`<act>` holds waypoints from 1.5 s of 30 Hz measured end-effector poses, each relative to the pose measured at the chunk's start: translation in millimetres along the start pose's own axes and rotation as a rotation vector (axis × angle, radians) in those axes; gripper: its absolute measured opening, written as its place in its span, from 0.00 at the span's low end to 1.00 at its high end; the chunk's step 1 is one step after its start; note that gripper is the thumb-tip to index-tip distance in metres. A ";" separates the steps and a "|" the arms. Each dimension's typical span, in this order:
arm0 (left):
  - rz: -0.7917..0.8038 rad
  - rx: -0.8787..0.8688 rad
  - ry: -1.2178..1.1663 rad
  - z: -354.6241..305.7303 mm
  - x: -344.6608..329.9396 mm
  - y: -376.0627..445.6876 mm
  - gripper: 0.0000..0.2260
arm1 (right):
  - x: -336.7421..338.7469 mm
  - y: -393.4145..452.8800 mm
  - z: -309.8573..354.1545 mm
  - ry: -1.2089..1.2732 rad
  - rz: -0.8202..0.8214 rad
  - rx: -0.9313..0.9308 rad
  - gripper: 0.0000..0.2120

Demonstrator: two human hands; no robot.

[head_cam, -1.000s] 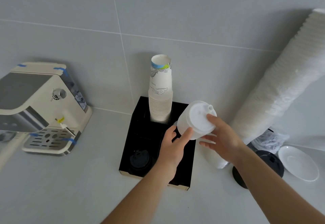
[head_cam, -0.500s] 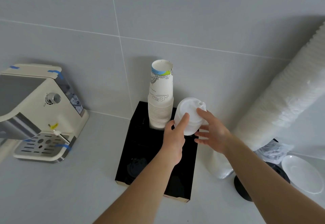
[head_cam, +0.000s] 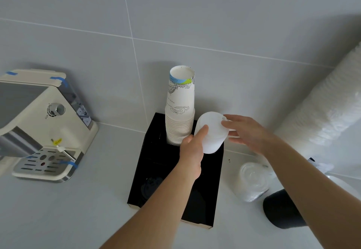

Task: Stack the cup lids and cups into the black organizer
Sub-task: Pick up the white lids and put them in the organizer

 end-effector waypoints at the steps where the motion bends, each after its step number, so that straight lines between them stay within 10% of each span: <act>1: 0.001 0.003 0.001 0.4 -1.3 1.8 0.27 | -0.2 1.9 0.7 0.007 -0.001 0.013 0.22; 20: 0.037 0.114 0.231 -0.8 -3.0 24.6 0.29 | -2.7 19.4 -7.6 0.156 0.040 0.006 0.17; 45: -0.139 -0.550 1.238 -28.4 -1.3 21.0 0.11 | -19.3 11.2 -25.6 -0.554 -0.288 0.212 0.23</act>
Point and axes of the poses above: each hand's wrist, its own y-axis towards the middle knuckle, its own x-axis out of the back of the hand, z = x × y, the point moved 8 cm from there along y, towards the middle knuckle, and after that the axes turned 2 degrees about -x, right-handed, at the moved point
